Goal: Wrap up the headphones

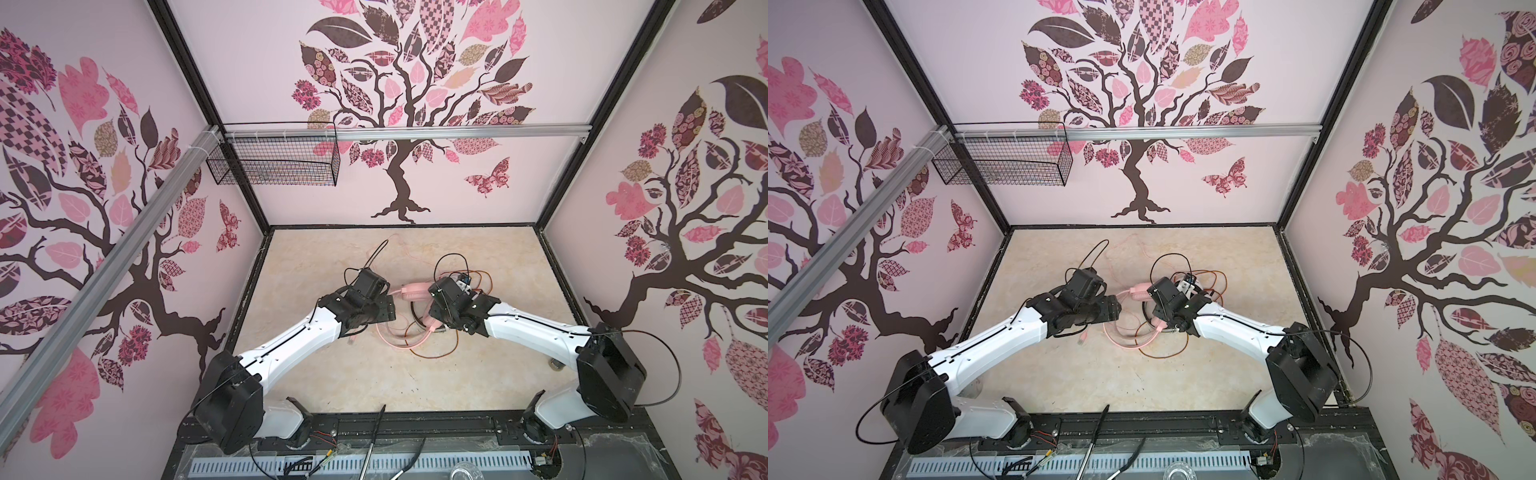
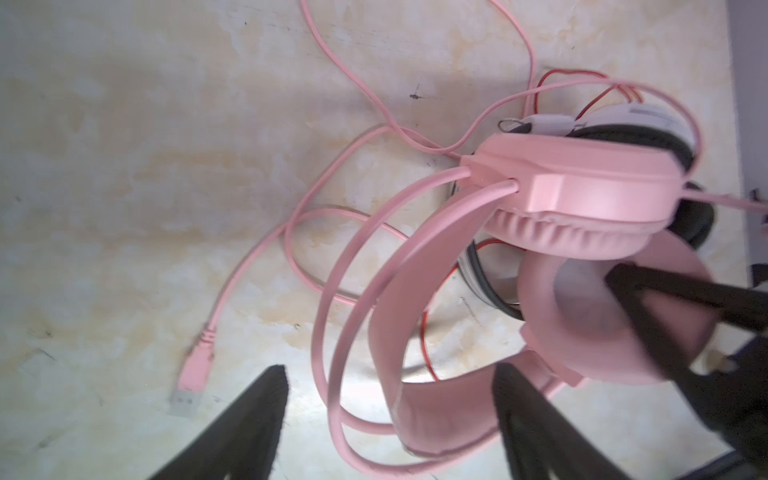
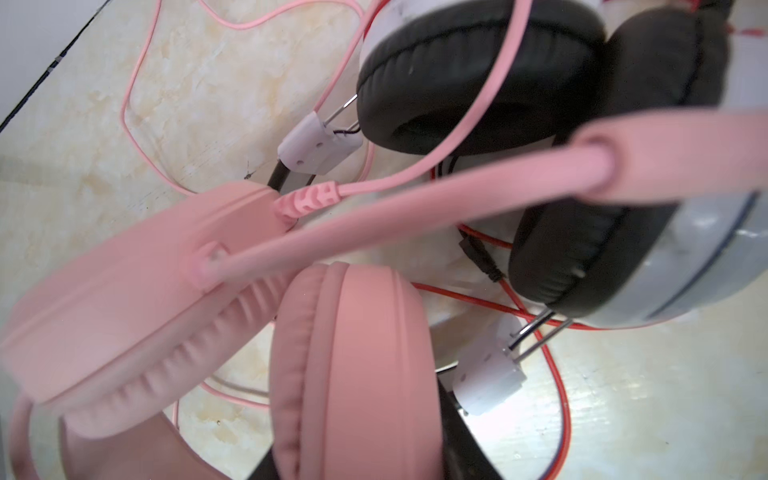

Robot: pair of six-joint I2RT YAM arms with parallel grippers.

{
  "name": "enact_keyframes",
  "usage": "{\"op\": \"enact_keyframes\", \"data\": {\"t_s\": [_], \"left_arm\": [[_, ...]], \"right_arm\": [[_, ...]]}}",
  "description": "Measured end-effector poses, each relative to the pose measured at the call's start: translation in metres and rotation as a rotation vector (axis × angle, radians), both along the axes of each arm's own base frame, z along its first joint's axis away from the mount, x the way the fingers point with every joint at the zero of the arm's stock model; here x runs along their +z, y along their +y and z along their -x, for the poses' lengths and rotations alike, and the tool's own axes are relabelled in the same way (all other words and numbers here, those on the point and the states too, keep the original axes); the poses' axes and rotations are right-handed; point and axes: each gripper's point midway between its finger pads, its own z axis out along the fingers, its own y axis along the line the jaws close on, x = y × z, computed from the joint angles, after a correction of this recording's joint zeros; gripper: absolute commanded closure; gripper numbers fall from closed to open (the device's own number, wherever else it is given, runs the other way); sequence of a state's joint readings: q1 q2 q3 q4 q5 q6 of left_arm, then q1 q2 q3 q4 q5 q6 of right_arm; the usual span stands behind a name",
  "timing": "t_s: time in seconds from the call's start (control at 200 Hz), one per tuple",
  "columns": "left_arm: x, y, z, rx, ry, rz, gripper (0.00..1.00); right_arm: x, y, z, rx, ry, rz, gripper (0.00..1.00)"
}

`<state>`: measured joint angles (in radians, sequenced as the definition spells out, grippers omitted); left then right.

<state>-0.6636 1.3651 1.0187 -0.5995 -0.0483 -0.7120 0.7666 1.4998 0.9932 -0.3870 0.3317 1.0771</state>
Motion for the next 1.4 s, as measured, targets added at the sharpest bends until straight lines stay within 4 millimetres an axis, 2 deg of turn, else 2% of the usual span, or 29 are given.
{"op": "enact_keyframes", "data": {"t_s": [0.155, 0.23, 0.36, 0.51, 0.645, 0.91, 1.125, 1.4], "left_arm": [[0.010, 0.001, 0.006, 0.063, 0.086, 0.010, 0.06], [0.007, 0.001, 0.006, 0.089, 0.131, -0.007, 0.07], [-0.013, 0.003, 0.008, 0.134, 0.238, -0.070, 0.11], [-0.045, 0.010, 0.014, 0.187, 0.356, -0.161, 0.17], [-0.056, 0.016, 0.017, 0.223, 0.401, -0.215, 0.19], [-0.050, 0.021, 0.012, 0.254, 0.364, -0.226, 0.19], [-0.041, 0.017, -0.003, 0.263, 0.283, -0.201, 0.18], [-0.027, 0.010, -0.015, 0.237, 0.172, -0.116, 0.26]], "right_arm": [[0.022, 0.007, -0.005, -0.004, -0.073, 0.029, 0.67], [0.033, 0.012, -0.006, -0.004, -0.110, 0.038, 0.66], [0.049, 0.019, -0.007, -0.005, -0.156, 0.049, 0.66], [0.052, 0.017, -0.007, -0.014, -0.179, 0.072, 0.66], [0.054, 0.012, -0.008, -0.028, -0.188, 0.093, 0.67], [0.063, 0.011, -0.007, -0.032, -0.209, 0.081, 0.67], [0.071, 0.010, -0.006, -0.035, -0.223, 0.064, 0.67], [0.076, 0.008, -0.004, -0.039, -0.236, 0.047, 0.68]]}}
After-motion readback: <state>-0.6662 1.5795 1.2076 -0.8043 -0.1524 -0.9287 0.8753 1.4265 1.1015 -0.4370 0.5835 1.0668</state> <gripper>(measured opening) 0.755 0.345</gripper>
